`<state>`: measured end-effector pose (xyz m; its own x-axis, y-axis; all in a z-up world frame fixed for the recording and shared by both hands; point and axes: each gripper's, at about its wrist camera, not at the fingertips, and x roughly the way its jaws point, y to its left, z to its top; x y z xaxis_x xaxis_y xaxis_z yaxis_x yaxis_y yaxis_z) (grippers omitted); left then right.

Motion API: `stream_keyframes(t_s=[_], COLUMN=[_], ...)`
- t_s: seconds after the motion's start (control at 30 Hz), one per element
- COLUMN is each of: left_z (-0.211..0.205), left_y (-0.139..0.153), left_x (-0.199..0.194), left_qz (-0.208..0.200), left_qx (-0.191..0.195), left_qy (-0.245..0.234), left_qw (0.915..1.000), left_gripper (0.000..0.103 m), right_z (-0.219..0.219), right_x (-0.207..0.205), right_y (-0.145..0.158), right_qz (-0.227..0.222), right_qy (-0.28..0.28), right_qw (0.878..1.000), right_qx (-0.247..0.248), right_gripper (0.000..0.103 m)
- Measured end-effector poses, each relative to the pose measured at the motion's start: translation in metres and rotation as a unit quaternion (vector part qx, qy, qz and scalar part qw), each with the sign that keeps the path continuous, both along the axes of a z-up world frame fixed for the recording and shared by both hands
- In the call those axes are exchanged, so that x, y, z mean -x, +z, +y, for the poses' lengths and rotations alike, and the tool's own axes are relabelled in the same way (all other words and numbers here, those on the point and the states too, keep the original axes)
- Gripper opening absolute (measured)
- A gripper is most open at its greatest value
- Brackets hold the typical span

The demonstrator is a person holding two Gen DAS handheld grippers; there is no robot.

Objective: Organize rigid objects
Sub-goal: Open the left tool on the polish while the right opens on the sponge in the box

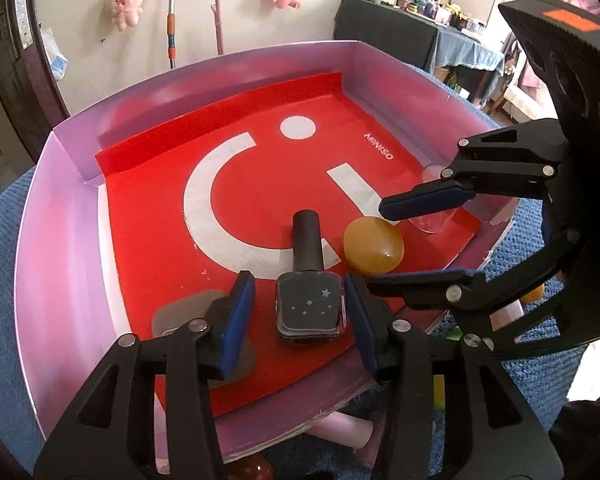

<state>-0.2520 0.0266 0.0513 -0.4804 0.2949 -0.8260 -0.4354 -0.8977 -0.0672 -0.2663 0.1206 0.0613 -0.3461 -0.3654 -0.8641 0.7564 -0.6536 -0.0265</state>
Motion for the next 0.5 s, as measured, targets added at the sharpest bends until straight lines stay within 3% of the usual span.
stream_keyframes(t_s=[0.33, 0.5], left_z=[-0.010, -0.016], left_y=[0.019, 0.034], left_x=[-0.015, -0.039], left_qz=[0.028, 0.049], left_qx=[-0.009, -0.016], left_qy=[0.015, 0.023], left_qw=[0.9995, 0.9984], left_gripper=[0.063, 0.069], right_z=[0.005, 0.011], right_x=[-0.017, -0.036], right_y=[0.022, 0.040], right_qz=[0.024, 0.040], right_qy=[-0.007, -0.020], right_qw=[1.000, 0.999], right_qx=[0.008, 0.023], right_gripper=[0.057, 0.067])
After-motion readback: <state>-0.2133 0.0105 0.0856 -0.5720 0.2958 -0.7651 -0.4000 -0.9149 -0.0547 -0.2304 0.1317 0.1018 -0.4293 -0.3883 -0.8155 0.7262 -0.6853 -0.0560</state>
